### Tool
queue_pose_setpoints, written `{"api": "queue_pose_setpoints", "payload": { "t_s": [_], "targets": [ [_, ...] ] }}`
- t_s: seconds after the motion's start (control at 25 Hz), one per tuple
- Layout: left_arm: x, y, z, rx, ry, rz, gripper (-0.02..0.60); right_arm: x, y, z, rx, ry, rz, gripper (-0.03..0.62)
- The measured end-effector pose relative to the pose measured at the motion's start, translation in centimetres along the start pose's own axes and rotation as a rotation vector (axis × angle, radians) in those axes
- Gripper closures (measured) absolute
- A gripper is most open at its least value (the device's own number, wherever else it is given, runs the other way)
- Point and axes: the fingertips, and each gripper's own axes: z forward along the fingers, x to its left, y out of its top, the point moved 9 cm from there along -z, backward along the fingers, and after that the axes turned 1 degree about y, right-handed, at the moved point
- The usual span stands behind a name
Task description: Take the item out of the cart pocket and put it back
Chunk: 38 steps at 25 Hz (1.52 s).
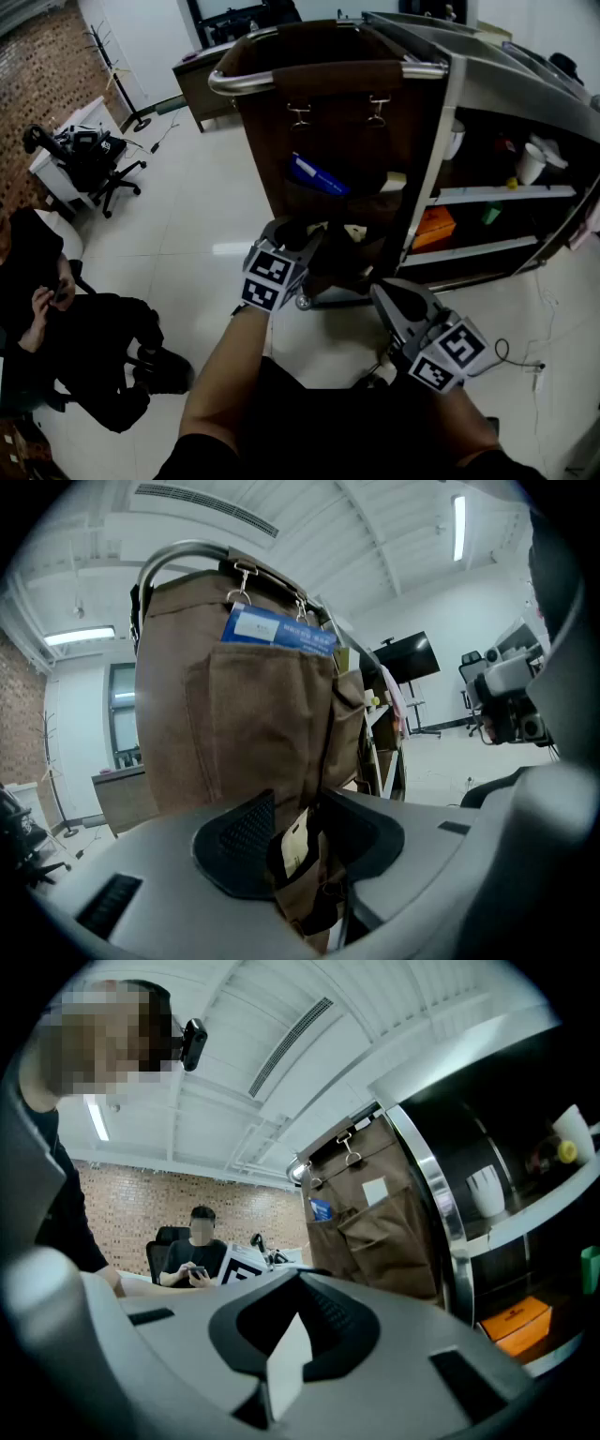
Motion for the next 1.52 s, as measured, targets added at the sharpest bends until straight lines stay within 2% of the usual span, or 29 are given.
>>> {"api": "queue_pose_setpoints", "payload": {
  "t_s": [0.12, 0.32, 0.44, 0.56, 0.6, 0.68, 0.92, 1.52],
  "targets": [
    [0.5, -0.9, 1.1, 0.015, -0.008, 0.014, 0.430, 0.0, -0.1, 0.3, 0.000, 0.003, 0.002, 0.579],
    [0.9, -2.9, 3.0, 0.116, -0.027, 0.073, 0.430, 0.0, -0.3, 0.5, 0.007, 0.001, 0.005, 0.579],
    [1.0, -3.8, 3.7, 0.134, -0.030, 0.067, 0.430, 0.0, -0.4, 0.4, 0.013, -0.003, 0.001, 0.579],
    [1.0, -4.4, 4.1, 0.126, -0.034, 0.040, 0.433, -0.2, -0.6, 0.2, 0.021, -0.011, 0.001, 0.579],
    [1.0, -4.5, 4.2, 0.117, -0.034, 0.024, 0.471, -0.3, -0.7, 0.1, 0.024, -0.014, 0.001, 0.579],
    [1.0, -4.5, 4.2, 0.105, -0.027, 0.007, 0.489, -0.4, -0.9, 0.1, 0.031, -0.019, 0.004, 0.579],
    [0.8, -4.4, 4.2, 0.109, -0.014, 0.012, 0.532, -0.4, -1.1, -0.2, 0.035, -0.021, 0.008, 0.579],
    [0.5, -3.8, 3.4, 0.083, 0.000, -0.005, 0.538, -0.2, -1.3, -0.3, 0.030, -0.018, 0.015, 0.579]
  ]
}}
